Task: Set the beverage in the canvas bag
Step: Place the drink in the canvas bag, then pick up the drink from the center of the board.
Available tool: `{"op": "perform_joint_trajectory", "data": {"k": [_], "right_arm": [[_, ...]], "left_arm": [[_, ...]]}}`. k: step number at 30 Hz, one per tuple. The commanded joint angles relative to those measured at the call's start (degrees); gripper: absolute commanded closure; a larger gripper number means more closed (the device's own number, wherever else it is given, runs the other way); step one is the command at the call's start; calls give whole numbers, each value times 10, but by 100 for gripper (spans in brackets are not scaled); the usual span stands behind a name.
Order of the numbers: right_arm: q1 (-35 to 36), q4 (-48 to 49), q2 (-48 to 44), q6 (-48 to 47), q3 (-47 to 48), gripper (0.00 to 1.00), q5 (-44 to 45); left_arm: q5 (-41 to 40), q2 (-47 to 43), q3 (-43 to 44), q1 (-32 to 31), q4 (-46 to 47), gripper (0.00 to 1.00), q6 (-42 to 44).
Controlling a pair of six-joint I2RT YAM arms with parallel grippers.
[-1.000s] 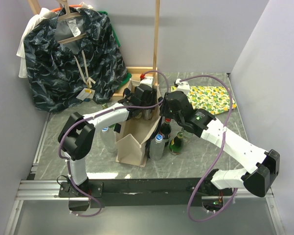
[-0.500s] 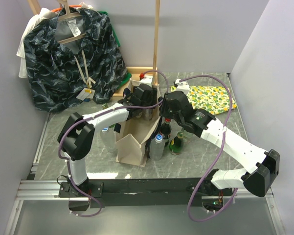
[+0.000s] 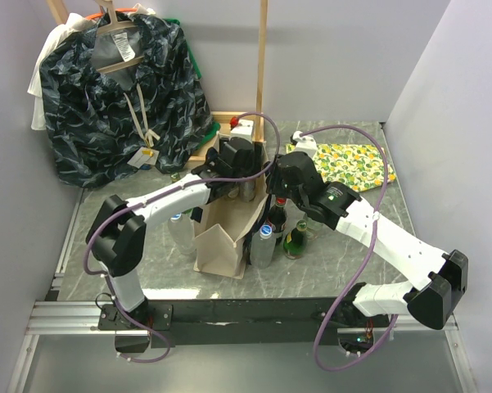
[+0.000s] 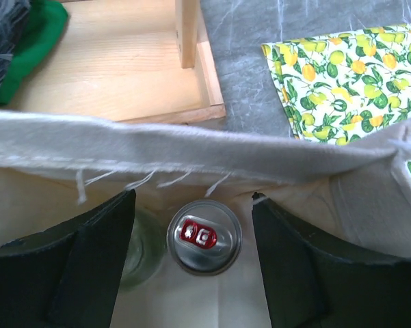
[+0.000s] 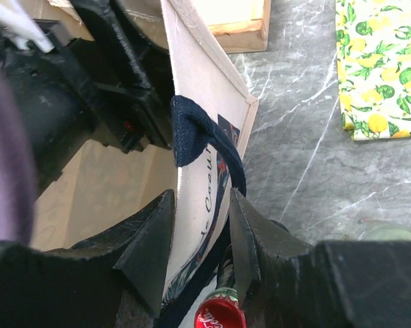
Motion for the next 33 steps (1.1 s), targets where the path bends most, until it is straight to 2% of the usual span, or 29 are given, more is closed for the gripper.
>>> {"op": "perform_joint_trajectory", "data": {"k": [1, 11, 21, 29, 33], "right_arm": [[-3, 30, -16, -12, 4, 55, 9], [-3, 26, -30, -33, 23, 54, 26], [-3, -5, -29, -60, 36, 52, 52], [-3, -53, -45, -88, 48, 42, 74], [-3, -79, -56, -99, 47, 36, 67]], "left_arm": [[-17, -50, -8, -9, 15, 25, 11], [-23, -96, -27, -14, 6, 25, 21], [-32, -187, -46, -38, -15, 24, 46], [-71, -253, -63, -42, -66, 21, 46], [-65, -279, -85, -42, -88, 19, 52]]}}
